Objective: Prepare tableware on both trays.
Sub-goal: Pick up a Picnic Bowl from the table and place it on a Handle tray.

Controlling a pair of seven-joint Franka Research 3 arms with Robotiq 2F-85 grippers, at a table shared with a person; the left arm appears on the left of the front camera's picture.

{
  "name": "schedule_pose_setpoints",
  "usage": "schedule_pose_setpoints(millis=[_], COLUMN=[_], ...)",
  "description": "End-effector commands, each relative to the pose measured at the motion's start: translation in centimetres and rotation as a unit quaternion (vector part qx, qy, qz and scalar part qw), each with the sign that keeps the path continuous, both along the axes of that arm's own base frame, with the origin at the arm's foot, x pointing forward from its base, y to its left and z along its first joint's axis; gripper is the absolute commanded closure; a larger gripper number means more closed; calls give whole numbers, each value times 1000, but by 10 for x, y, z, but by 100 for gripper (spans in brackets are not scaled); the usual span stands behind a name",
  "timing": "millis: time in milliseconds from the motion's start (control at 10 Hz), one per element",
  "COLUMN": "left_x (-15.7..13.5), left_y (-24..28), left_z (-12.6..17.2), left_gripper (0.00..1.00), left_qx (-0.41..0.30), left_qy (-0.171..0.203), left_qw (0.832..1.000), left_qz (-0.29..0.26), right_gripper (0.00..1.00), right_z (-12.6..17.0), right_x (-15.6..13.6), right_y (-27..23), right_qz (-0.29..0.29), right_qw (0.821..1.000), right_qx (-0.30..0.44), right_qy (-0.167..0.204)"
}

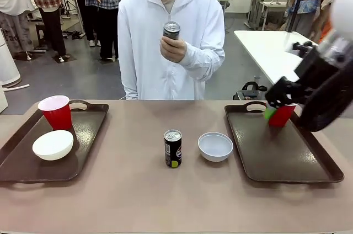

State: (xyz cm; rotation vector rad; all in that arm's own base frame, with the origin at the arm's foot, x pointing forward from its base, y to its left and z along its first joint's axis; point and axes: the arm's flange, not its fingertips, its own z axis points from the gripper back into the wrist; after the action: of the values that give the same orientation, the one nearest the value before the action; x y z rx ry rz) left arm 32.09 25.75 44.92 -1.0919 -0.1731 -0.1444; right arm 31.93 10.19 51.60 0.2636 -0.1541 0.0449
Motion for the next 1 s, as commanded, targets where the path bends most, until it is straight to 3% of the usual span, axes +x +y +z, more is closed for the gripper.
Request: schedule_pose_setpoints(millis=[0, 200, 300, 500, 700, 900], left_x=[-1, -1, -1, -1, -1, -1], left_y=[-2, -2, -2, -2, -2, -2], left_z=[4, 4, 4, 4, 4, 4], left_gripper=[12, 12, 12, 12, 12, 12], left_qx=[-7, -7, -7, -7, -7, -7], left_qy=[1, 1, 1, 1, 1, 1], left_qw=[1000, 1000, 1000, 1000, 1000, 1000], left_qz=[10, 10, 10, 10, 10, 10], right_gripper=[0, 0, 0, 0, 0, 0], right_z=[-20, -36, -32, -7, -3, -13], right_x=[52, 70, 57, -42, -59, -56], right_y=[33, 64, 67, 36, 16, 16], right_qz=[-27, -15, -9, -17, -25, -18], right_qw=[998, 995, 995, 988, 989, 989], right_qx=[-59, -94, -94, -144, -135, -128], right_qy=[11, 11, 22, 42, 57, 66])
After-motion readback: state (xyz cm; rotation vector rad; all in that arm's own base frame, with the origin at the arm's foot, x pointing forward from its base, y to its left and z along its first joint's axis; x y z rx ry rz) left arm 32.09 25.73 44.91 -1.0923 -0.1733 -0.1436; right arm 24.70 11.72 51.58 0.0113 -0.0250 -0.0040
